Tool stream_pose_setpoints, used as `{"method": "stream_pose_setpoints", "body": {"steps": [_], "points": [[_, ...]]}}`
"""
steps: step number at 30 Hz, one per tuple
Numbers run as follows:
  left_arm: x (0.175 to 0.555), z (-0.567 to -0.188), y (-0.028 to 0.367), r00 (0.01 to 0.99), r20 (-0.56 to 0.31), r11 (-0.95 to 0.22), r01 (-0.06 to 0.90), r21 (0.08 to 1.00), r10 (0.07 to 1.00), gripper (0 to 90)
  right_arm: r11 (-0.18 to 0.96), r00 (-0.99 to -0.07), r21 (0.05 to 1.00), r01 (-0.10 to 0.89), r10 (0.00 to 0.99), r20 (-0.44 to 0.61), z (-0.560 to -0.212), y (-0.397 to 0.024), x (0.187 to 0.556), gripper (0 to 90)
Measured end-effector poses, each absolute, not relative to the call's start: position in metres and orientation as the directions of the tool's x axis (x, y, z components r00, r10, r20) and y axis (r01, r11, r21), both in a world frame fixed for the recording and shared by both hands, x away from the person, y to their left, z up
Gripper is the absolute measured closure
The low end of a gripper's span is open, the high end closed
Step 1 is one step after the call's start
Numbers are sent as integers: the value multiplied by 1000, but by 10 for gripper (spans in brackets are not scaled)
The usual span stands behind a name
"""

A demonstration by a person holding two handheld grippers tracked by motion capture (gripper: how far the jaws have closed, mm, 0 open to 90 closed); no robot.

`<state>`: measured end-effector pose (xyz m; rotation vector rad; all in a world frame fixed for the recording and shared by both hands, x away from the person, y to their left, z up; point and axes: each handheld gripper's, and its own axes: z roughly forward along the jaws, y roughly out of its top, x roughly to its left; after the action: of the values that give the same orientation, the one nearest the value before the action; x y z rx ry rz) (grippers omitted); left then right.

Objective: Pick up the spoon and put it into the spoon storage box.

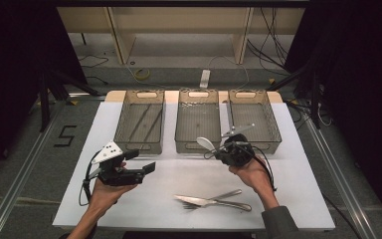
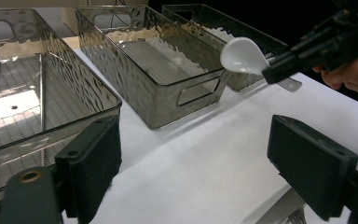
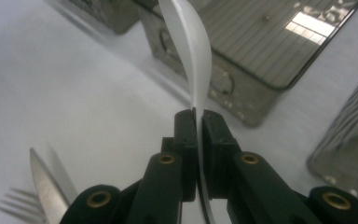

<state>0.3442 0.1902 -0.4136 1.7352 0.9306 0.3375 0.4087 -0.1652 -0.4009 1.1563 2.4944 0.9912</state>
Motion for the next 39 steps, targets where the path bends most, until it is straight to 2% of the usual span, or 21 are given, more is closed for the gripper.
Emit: {"method": "stream_pose_setpoints", "body": {"steps": [19,39], "points": [[343,-412,190,658,-215,-98,404,909,721,164,401,-627,688,605,773,101,-379,-147,462,859],[342,-411,191,655,-221,-76,393,916,723,163,366,-588,701,612,803,94,-364,-118,503,859]]}}
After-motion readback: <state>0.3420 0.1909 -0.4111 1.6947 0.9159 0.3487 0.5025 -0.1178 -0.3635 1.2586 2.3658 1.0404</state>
